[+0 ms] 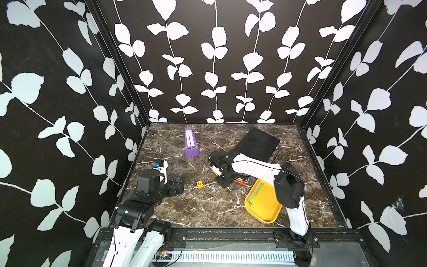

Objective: Put the hex key on the desktop into the storage box
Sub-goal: Pick up the Allen key from the center of the board, then place the Allen key in the storage box.

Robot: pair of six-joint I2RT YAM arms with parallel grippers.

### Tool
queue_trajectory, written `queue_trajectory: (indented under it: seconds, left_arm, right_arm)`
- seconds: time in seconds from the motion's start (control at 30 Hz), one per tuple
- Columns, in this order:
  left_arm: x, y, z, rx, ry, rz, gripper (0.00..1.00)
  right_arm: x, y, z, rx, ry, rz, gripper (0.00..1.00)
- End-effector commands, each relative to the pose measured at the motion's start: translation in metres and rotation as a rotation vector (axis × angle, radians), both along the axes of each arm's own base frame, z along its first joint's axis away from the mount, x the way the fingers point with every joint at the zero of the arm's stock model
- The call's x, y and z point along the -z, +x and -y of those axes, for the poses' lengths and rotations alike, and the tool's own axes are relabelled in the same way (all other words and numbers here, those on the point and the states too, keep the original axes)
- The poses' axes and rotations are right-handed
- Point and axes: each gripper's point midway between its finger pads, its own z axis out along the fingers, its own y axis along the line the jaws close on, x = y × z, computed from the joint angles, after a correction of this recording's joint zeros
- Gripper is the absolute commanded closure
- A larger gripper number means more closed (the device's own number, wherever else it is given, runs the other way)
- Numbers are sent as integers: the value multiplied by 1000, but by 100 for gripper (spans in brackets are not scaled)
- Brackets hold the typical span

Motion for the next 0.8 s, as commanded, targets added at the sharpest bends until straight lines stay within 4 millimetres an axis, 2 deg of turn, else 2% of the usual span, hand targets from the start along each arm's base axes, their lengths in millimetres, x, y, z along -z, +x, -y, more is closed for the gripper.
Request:
queue_trajectory:
  seconds: [0.0, 0.13, 0.3, 0.4, 0.5, 0.63, 0.77]
  left_arm:
    - [-1, -1, 2, 12, -6, 4, 14]
    - [-1, -2, 3, 18, -10, 5, 14]
    - [-1, -2, 7, 39, -17, 4, 13]
    - [-1, -2, 9, 51, -24, 6, 14]
    - [-2, -2, 12, 67, -31, 9, 13]
    - [-4, -3, 15, 85, -43, 17, 13]
    - [-5, -3, 16, 89, -50, 31, 13]
  right_arm:
    - [-26, -1, 17, 183, 55, -14, 100]
    - [-42, -7, 56, 381, 40, -29, 100]
    - [-45, -24, 110, 690, 64, -54, 100]
    - [-32, -44, 148, 875, 45, -72, 100]
    - [-23, -62, 172, 1033, 63, -82, 100]
    - [-6, -74, 180, 1186, 137, -108, 100]
    - [12, -71, 178, 1243, 157, -116, 100]
